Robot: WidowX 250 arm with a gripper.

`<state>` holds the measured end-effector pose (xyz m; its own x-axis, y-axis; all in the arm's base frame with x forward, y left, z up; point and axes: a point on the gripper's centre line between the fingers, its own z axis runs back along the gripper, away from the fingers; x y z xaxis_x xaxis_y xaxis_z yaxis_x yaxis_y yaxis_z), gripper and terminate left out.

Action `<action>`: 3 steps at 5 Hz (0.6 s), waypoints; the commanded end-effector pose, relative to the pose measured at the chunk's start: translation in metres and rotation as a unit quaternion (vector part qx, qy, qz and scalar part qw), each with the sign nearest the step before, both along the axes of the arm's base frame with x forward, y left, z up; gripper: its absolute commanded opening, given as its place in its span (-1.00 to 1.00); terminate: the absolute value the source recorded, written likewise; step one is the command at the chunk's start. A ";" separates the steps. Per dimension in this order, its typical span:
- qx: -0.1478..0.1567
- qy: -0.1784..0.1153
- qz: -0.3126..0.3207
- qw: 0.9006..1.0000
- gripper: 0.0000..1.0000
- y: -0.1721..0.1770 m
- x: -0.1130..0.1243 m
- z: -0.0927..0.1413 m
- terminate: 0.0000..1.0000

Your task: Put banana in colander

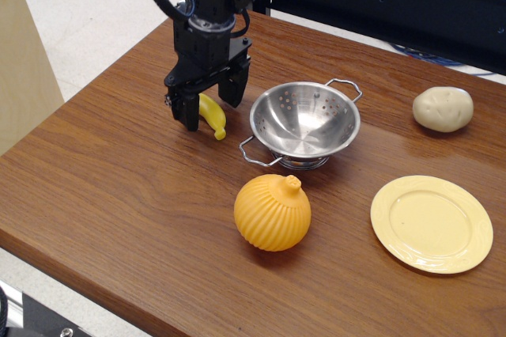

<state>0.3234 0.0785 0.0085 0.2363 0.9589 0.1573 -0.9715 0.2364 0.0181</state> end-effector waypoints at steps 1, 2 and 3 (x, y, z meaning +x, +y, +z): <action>-0.008 -0.018 -0.016 1.000 -1.00 -0.005 0.002 0.013 -1.00; -0.014 -0.023 -0.027 0.999 -1.00 -0.002 0.003 0.032 -1.00; -0.024 -0.026 -0.031 0.999 -1.00 0.001 0.002 0.064 -1.00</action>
